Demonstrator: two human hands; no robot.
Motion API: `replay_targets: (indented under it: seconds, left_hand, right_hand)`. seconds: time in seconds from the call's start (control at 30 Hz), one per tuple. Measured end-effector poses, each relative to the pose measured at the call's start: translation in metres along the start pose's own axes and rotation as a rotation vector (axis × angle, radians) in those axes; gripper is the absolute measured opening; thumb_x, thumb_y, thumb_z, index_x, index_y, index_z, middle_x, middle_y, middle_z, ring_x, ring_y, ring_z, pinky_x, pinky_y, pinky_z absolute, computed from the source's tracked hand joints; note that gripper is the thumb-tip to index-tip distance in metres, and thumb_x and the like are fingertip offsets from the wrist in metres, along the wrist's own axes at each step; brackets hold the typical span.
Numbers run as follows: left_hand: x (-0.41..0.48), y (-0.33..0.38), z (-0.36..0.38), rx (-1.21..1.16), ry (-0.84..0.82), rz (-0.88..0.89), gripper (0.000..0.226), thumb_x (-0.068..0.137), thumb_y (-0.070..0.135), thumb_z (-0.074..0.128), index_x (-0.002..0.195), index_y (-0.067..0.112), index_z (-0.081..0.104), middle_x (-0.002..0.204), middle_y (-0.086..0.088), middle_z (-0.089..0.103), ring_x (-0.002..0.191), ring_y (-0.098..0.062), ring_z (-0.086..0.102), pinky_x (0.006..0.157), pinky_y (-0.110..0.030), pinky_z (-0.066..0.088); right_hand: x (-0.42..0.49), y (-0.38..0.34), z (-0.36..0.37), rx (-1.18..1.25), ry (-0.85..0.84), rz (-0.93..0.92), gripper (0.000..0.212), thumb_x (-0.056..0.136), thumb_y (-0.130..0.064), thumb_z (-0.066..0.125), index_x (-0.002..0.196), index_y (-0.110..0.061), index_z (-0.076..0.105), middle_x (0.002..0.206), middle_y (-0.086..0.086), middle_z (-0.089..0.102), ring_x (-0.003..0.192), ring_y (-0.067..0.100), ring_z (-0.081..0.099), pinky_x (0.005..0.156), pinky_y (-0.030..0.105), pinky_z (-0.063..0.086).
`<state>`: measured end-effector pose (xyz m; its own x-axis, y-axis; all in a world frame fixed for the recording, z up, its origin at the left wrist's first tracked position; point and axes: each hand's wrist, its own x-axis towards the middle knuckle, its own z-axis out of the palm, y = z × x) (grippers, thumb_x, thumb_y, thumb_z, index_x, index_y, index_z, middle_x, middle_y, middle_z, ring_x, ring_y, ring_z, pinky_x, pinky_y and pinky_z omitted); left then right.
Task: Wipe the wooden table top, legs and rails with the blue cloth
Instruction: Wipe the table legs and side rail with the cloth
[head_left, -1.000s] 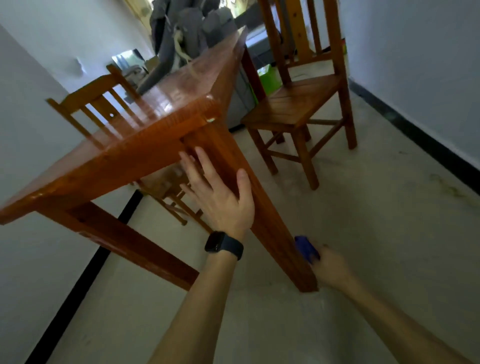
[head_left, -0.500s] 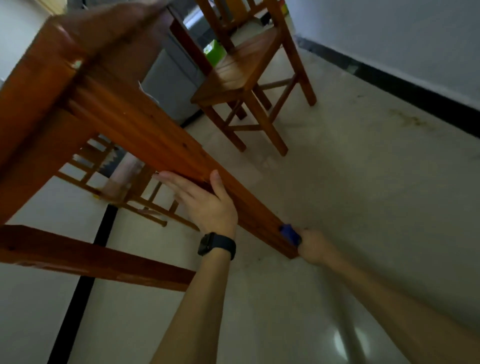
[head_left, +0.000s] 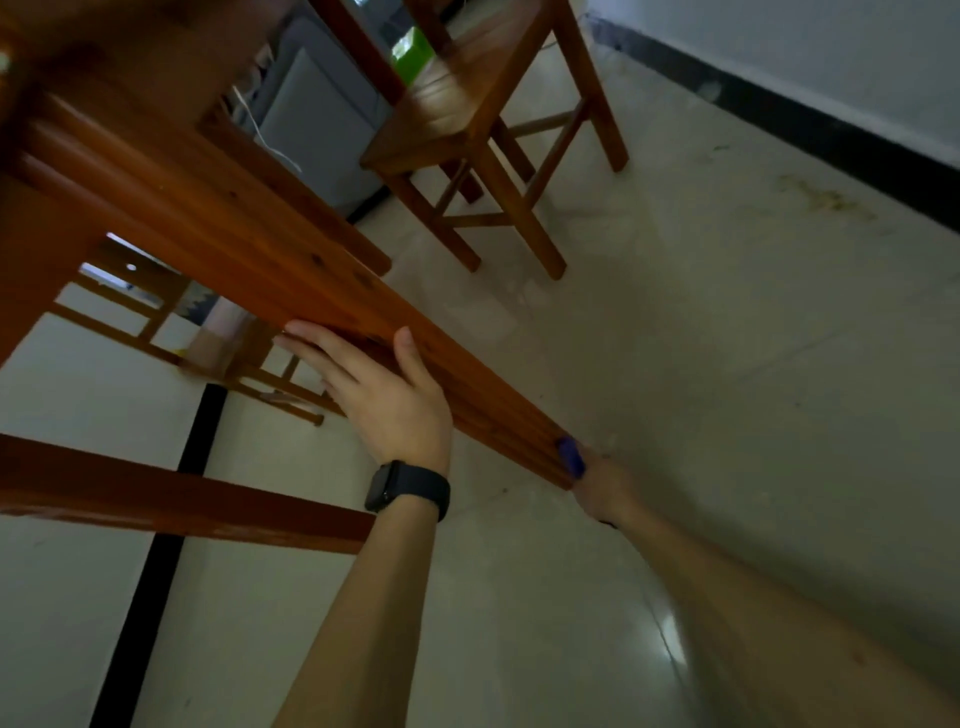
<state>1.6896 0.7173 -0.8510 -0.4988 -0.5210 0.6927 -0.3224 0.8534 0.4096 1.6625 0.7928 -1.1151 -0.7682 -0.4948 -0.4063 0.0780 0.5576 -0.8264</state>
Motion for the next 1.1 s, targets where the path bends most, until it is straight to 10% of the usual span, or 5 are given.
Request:
replay_targets:
  seconds: [0.33,0.53,0.73,0.9,1.1]
  left_hand:
    - [-0.002,0.008,-0.003,-0.063,-0.034,-0.079,0.085,0.100,0.043,0.049,0.155,0.008,-0.005,0.164,-0.017,-0.004,0.146,-0.033,0.021,0.104,-0.031,0.033]
    - [-0.004,0.003,-0.032,-0.246,-0.118,-0.112,0.067,0.106,0.025,0.038,0.157,0.027,-0.006,0.165,0.007,0.008,0.138,0.007,0.011,0.102,0.002,0.020]
    - [-0.008,-0.031,-0.051,-0.628,-0.120,-0.368,0.059,0.099,-0.003,0.041,0.150,0.026,0.035,0.124,0.037,0.048,0.100,0.023,0.053,0.089,-0.012,0.050]
    - [-0.004,-0.045,-0.056,-0.707,-0.167,-0.411,0.049,0.092,-0.008,0.042,0.112,0.030,0.065,0.115,0.018,0.064,0.112,-0.003,0.058,0.100,-0.031,0.048]
    - [0.006,-0.053,-0.053,-0.899,-0.188,-0.530,0.045,0.095,-0.003,0.043,0.106,0.037,0.062,0.107,0.016,0.067,0.100,0.000,0.063,0.082,-0.015,0.051]
  right_hand:
    - [-0.034,-0.094,-0.015,0.302,0.427,-0.532,0.053,0.102,-0.020,0.044,0.152,-0.031,0.029,0.138,-0.002,0.043,0.117,0.011,0.047,0.097,0.025,0.042]
    - [-0.030,-0.040,-0.039,-0.074,0.024,-0.120,0.045,0.097,-0.011,0.045,0.139,-0.027,0.046,0.106,0.009,0.063,0.081,0.019,0.058,0.070,0.030,0.049]
    - [-0.101,-0.150,-0.095,0.254,0.539,-0.633,0.048,0.100,-0.021,0.053,0.146,-0.026,0.042,0.129,-0.006,0.047,0.094,-0.011,0.051,0.074,0.003,0.041]
    - [-0.139,-0.247,-0.114,-0.047,0.839,-1.159,0.052,0.093,-0.015,0.063,0.142,-0.022,0.047,0.139,0.010,0.038,0.120,-0.002,0.039,0.098,0.016,0.040]
    - [-0.110,-0.235,-0.109,-0.694,0.774,-1.073,0.056,0.087,-0.021,0.069,0.139,-0.032,0.052,0.137,0.011,0.041,0.118,0.029,0.047,0.095,0.040,0.048]
